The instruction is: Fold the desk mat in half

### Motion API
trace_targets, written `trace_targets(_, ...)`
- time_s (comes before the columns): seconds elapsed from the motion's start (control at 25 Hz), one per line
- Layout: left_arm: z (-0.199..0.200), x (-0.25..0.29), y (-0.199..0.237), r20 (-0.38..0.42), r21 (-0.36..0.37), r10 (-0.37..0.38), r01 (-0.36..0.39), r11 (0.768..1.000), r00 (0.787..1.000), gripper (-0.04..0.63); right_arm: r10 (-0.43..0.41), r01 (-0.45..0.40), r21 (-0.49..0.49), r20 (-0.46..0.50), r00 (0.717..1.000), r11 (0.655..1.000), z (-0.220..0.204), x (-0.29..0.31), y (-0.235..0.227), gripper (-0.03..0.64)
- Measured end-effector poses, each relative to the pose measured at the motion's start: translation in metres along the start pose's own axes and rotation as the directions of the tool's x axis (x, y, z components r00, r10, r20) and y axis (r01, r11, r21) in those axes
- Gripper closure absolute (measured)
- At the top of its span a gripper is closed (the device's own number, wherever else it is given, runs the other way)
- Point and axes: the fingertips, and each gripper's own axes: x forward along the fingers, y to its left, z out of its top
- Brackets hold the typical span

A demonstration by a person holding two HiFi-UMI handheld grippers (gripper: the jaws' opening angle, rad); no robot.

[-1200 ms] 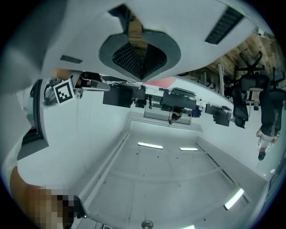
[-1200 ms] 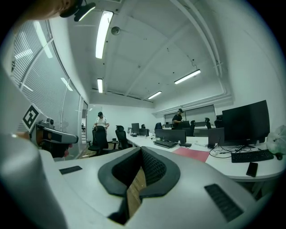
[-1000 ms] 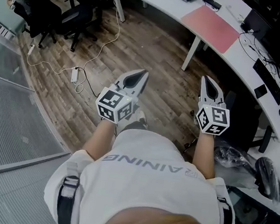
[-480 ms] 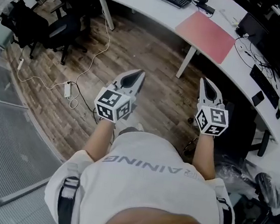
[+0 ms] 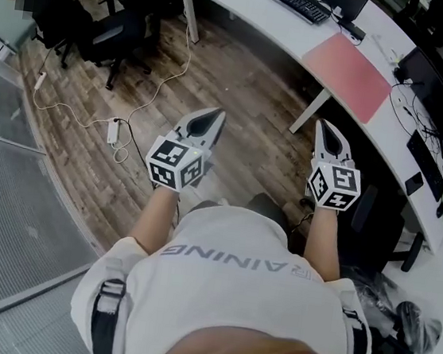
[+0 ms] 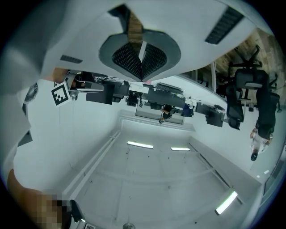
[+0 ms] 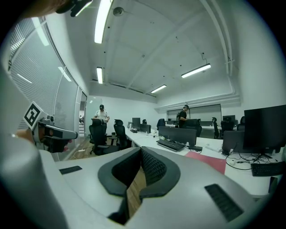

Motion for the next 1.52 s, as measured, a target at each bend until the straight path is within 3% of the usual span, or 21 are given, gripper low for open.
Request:
trace_targets(0.44,0.0,0.014,0.059,-0.01,-0.037,0.101,-0.101,0.994,0.995,0.568,0.105,-0.104,0.019,-0.028,0.994,0.994,-0.006,0.083,0.01,0.593)
trace_targets(0.68,0.011,0.047,0.079,-0.015,-0.038,0.105,-0.106,0.994,0.994,0.568,0.142,-0.142,0.032,-0.007,0.99,0.989,0.005,0.127,-0.005,0.592)
trace_targets(1.04,0.04,0.131,0.109,-0.008,-0.032,0.123,-0.123,0.992,0.992,0.568,0.183,-0.182,0.04,-0.024,0.983,0.982,0.013,0.207,-0.059,0.592)
trace_targets(1.24,0.061,0.186,0.119,0.014,0.016,0.141,-0.141,0.99,0.99,0.568,0.194,-0.193,0.043,-0.028,0.981,0.98,0.02,0.253,-0.101,0.592)
trace_targets(1.52,0.081,0.277,0.115,0.021,0.063,0.099,-0.101,0.993,0.995,0.568,0.171,-0.168,0.069,-0.043,0.984,0.983,0.016,0.295,-0.174,0.592)
